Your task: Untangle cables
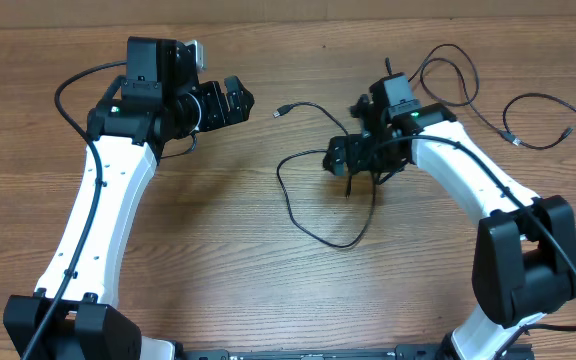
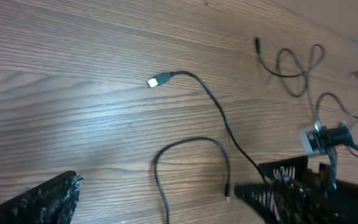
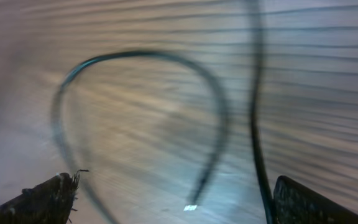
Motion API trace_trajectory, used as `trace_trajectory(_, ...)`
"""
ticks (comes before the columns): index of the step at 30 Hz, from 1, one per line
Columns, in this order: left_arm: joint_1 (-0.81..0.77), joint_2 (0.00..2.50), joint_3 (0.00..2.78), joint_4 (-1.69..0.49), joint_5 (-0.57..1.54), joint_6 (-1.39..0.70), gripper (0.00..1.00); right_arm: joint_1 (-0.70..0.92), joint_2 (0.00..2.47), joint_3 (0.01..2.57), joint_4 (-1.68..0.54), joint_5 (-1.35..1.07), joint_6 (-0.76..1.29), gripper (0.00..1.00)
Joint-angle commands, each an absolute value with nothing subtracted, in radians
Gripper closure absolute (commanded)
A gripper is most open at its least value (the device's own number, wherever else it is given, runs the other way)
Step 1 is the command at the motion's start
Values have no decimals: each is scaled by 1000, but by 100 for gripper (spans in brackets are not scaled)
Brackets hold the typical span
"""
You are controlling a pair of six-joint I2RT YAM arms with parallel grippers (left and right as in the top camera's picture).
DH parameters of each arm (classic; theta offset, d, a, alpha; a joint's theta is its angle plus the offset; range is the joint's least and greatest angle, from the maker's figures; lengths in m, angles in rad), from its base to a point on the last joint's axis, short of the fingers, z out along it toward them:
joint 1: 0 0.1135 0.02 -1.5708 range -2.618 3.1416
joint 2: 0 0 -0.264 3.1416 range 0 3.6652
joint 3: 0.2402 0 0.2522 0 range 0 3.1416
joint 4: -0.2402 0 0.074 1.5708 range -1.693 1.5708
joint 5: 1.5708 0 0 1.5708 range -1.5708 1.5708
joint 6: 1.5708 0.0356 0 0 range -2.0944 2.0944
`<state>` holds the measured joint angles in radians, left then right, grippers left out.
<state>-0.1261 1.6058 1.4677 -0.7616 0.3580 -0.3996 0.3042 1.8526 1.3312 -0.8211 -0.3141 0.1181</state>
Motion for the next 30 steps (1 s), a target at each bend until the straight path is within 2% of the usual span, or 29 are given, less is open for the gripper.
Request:
trace_trajectory(1, -116, 1597, 1484, -772, 275, -361, 0, 355, 1842, 1335, -819, -417, 88, 0)
trace_trajectory(13, -105, 1598, 1484, -786, 254, -361, 1, 535, 1844, 1335, -776, -139, 216, 0)
trace_trajectory(17, -105, 1597, 1484, -797, 253, -353, 1, 581, 1853, 1335, -752, 13, 371, 0)
trace_trajectory(23, -97, 1597, 1484, -812, 197, -337, 0, 589, 1884, 1335, -698, 32, 531, 0)
trace_trajectory(30, -78, 1599, 1484, -859, 133, -336, 0, 582, 1910, 1335, -617, 21, 580, 0)
